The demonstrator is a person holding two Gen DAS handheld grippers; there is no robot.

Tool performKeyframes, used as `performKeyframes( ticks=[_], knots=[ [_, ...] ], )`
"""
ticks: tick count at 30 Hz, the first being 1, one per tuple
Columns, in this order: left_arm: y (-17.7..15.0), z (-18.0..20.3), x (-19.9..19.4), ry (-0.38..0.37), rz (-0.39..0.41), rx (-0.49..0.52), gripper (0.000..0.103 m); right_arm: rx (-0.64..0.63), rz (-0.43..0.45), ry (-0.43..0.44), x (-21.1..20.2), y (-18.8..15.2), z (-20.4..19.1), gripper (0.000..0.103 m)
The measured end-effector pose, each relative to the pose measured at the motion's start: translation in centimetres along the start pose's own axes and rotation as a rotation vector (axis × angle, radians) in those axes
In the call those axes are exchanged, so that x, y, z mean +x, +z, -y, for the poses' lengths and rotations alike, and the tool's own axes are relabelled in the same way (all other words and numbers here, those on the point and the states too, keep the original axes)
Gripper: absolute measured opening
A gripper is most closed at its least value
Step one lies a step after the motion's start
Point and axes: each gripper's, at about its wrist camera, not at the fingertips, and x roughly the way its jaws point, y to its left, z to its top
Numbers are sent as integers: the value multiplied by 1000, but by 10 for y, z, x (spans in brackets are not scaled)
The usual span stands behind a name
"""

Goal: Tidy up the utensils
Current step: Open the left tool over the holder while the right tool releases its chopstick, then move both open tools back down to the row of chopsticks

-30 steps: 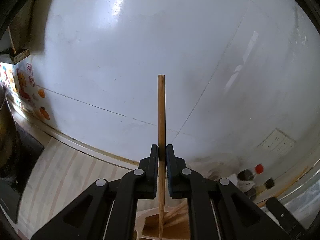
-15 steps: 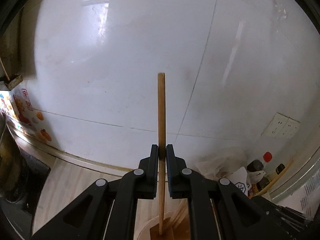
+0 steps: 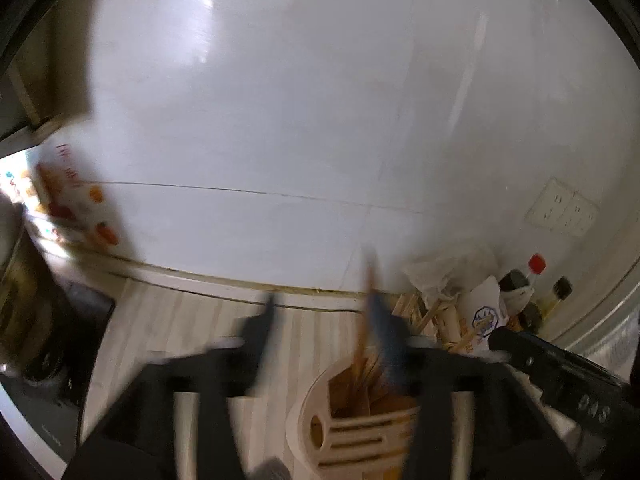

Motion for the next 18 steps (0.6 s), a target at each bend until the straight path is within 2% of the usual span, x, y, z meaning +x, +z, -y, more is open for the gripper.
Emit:
performKeyframes(
  ticks=[1, 4, 5, 9, 11, 14, 16, 18],
  knots=[
    [-1, -2, -8, 9, 14, -10, 79, 2, 12, 2, -5, 0, 1, 56],
    [-10, -12, -30, 59, 29, -28, 92, 3, 44, -14, -21, -4, 5, 56],
    [-15, -14, -33, 93, 21, -23, 103, 6, 45, -12, -25, -5, 6, 56],
    [-39, -21, -39, 164, -27, 5, 103, 33, 63, -38, -41, -18, 17, 63],
    [-59, -28, -38, 173, -57, -5, 103, 43, 71, -44, -47, -30, 21, 74],
    [-92, -32, -28, 220, -115, 8, 103, 37, 78, -72, -50, -55, 28, 82],
    [-119, -36, -17, 250, -176, 13, 103, 17, 37, -96, -41, -73, 33, 82],
    [-152, -40, -2, 267, -262, 20, 103, 14, -42, -116, -26, -96, 41, 82]
  ],
)
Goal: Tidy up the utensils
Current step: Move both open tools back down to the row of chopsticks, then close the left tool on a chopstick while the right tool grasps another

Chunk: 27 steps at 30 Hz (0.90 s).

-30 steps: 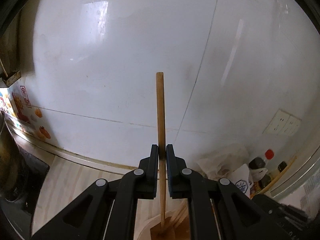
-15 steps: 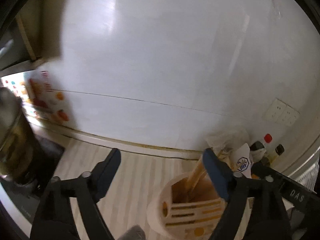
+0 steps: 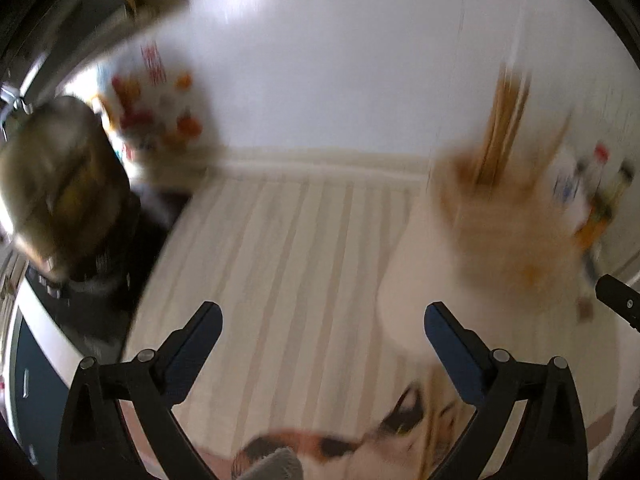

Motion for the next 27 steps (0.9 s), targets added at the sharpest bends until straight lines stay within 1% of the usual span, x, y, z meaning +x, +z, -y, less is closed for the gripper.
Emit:
performKeyframes(
  ticks=[1, 3, 4, 5, 6, 8, 11, 12, 13, 15, 16, 17, 18, 19, 21, 23, 24, 25, 26, 27],
  knots=[
    [-14, 1, 11, 12, -43, 6, 103, -3, -41, -3, 10, -12, 3, 82],
    [-39, 3, 29, 38, -106, 16, 103, -5, -136, -32, 33, -42, 9, 82],
    [-49, 4, 36, 44, -135, 19, 103, -2, -170, -34, 42, -52, 11, 81],
    [-63, 6, 47, 41, -180, 22, 103, 2, -210, -38, 53, -66, 15, 77],
    [-71, 7, 54, 38, -207, 22, 103, 5, -248, -46, 63, -78, 18, 75],
    [-88, 11, 69, 37, -260, 31, 103, 12, -322, -56, 83, -100, 23, 65],
    [-101, 18, 84, 29, -316, 46, 103, 6, -400, -67, 107, -124, 29, 56],
    [-103, 22, 86, 20, -329, 51, 103, -1, -422, -78, 114, -132, 29, 55],
    [-106, 27, 90, 5, -343, 60, 103, -10, -440, -82, 119, -138, 29, 51],
    [-110, 37, 94, -20, -360, 70, 102, -45, -484, -107, 132, -154, 28, 30],
    [-111, 43, 95, -41, -367, 76, 101, -69, -464, -136, 130, -157, 28, 16],
    [-112, 50, 97, -66, -375, 77, 101, -87, -452, -155, 128, -158, 28, 7],
    [-114, 54, 99, -90, -383, 76, 99, -96, -451, -182, 126, -160, 31, 6],
    [-115, 60, 100, -112, -390, 82, 95, -79, -446, -186, 124, -160, 37, 6],
    [-115, 70, 104, -143, -400, 103, 72, -43, -445, -202, 118, -160, 52, 6],
    [-117, 83, 108, -172, -413, 134, 64, -18, -450, -209, 114, -159, 65, 6],
    [-118, 88, 109, -178, -413, 148, 52, -13, -451, -215, 111, -159, 72, 6],
    [-119, 93, 110, -179, -417, 167, 48, -11, -451, -222, 109, -159, 76, 6],
    [-119, 97, 110, -194, -411, 178, 41, -6, -451, -228, 106, -160, 81, 6],
    [-120, 104, 110, -191, -413, 199, 33, 0, -451, -229, 104, -161, 85, 6]
  ],
)
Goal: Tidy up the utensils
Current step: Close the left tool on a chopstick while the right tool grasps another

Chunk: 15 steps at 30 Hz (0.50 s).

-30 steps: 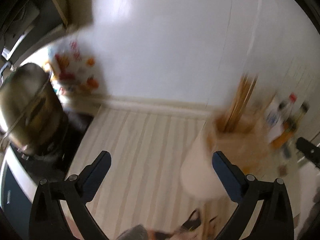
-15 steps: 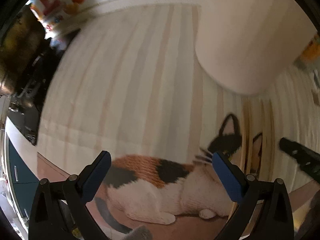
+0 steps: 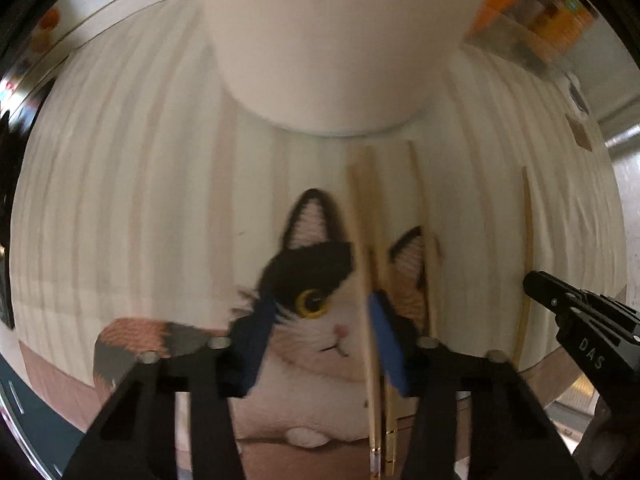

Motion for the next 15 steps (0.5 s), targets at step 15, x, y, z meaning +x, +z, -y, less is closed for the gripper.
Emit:
performKeyframes(
  ticks=[15],
  knots=[
    [-8, -42, -3, 46, -20, -37, 4, -26, -21, -6, -4, -1, 14, 6]
  ],
)
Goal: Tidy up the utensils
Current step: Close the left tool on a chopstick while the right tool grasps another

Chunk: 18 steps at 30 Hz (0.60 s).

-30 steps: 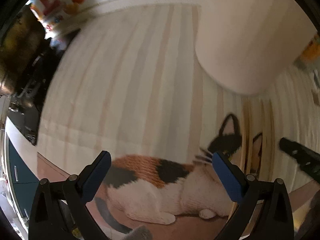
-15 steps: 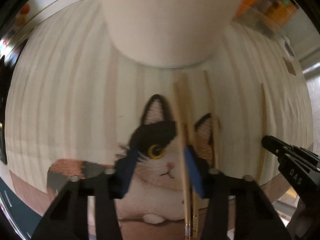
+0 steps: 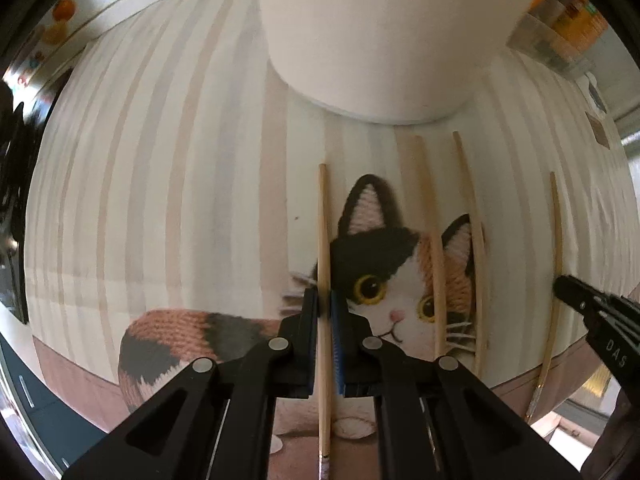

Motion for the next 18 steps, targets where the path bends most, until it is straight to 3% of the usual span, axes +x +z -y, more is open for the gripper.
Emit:
performKeyframes(
  ticks=[3, 9, 18],
  knots=[
    [-1, -7, -1, 8, 4, 0, 4, -11, -15, 19, 0, -7, -5, 7],
    [2, 11, -5, 13, 2, -1, 5, -55, -41, -22, -1, -7, -19, 8],
    [4, 8, -5, 13, -3, -7, 5, -88, -51, -55, 4, -2, -46, 8]
  ],
)
